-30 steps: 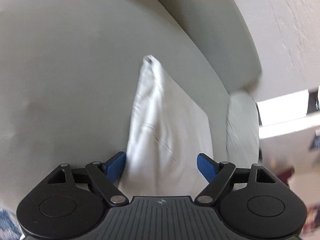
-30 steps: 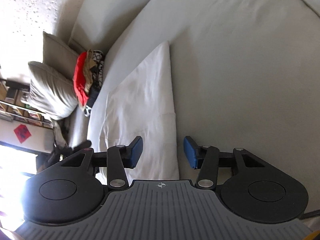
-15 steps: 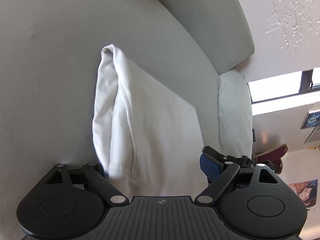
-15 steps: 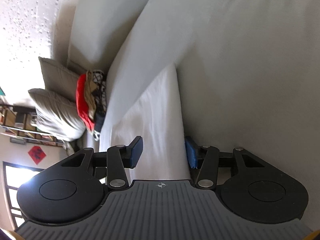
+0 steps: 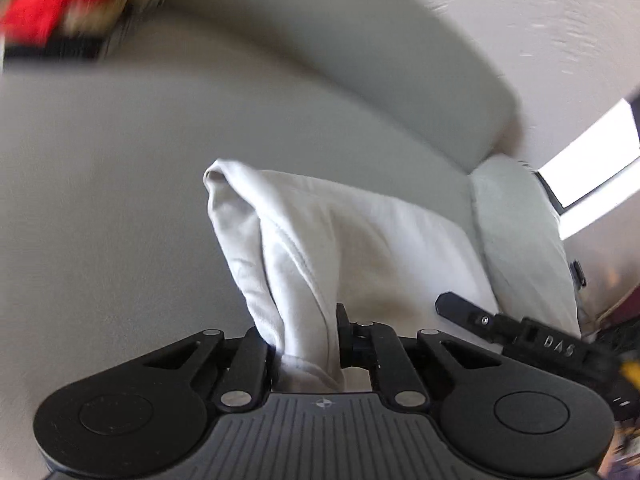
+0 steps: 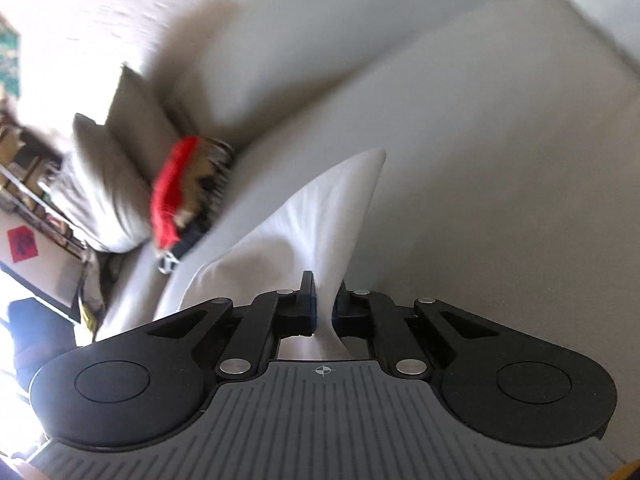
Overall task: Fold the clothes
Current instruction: 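Close both grippers on the edge of the folded shirt, then lift the folded shirt with both grippers and carry it to the sofa's end seat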
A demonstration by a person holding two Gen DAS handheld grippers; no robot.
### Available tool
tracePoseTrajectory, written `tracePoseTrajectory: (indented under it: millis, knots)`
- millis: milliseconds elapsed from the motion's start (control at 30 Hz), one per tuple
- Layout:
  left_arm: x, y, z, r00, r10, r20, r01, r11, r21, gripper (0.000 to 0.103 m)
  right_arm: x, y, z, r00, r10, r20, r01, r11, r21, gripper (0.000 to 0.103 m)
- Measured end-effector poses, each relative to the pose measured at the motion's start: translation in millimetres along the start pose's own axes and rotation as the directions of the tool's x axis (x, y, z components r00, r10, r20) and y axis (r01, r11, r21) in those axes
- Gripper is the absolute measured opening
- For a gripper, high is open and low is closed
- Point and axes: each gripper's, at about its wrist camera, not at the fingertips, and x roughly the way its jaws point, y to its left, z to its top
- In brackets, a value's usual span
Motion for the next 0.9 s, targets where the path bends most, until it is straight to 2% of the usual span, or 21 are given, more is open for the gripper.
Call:
tracePoseTrajectory:
  millis: [67,167,300,367,467,567,700,800,900]
  knots:
    - [-30,-29,-14,0.996,0.006,0.087,-0.012,0.997,0.075,0.008,-35,17,-5,0.998,0.006,0.062,-0.002,0.998,-0.058,0.006]
    - [-78,-70,-40,0.978,-0.027,0.208,-0.012,0.982,0.187,0.008,-92,34,-15,0.991,0.024,0.133,-0.012,0.996,-0.093,0.006]
    - [-129,-127,-73,0.935,-0.085,0.343,-0.042,0.936,0.349,0.008,-172,49,-31,0.969,0.071,0.237,-0.043,0.992,-0.121,0.006]
    - [-155,-144,-87,0.919,-0.138,0.37,-0.021,0.919,0.395,0.008,-212,56,-39,0.953,0.088,0.29,-0.046,0.988,-0.149,0.006]
    - [-187,-174,-97,0.891,-0.233,0.389,0.035,0.89,0.454,0.008,-271,58,-44,0.916,0.11,0.386,-0.052,0.986,-0.158,0.006]
    - [-201,-211,-101,0.882,-0.321,0.344,0.111,0.853,0.51,0.008,-324,56,-46,0.878,0.085,0.471,-0.008,0.987,-0.162,0.006]
    - [-198,-264,-100,0.873,-0.436,0.219,0.263,0.799,0.541,0.008,-392,42,-45,0.829,-0.029,0.559,0.122,0.984,-0.131,0.006]
    - [-167,-308,-95,0.864,-0.493,0.098,0.368,0.753,0.546,0.008,-430,12,-33,0.803,-0.148,0.577,0.21,0.977,-0.041,0.006]
    - [-110,-351,-90,0.859,-0.51,-0.045,0.453,0.718,0.528,0.008,-448,-28,-16,0.77,-0.281,0.574,0.305,0.951,0.056,0.006]
